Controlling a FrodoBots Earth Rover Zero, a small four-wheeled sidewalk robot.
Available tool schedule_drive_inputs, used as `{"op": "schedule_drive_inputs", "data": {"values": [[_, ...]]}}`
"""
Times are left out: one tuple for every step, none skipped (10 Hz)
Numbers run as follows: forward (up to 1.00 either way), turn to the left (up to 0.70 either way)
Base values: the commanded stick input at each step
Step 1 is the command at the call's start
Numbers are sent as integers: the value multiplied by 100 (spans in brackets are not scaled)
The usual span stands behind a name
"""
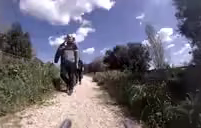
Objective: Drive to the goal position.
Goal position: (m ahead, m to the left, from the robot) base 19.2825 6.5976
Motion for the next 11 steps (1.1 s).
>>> {"op": "schedule_drive_inputs", "data": {"values": [[62,-14],[68,0],[68,0],[62,0],[49,0],[56,0],[56,0],[41,0],[41,0],[40,0],[37,16]]}}
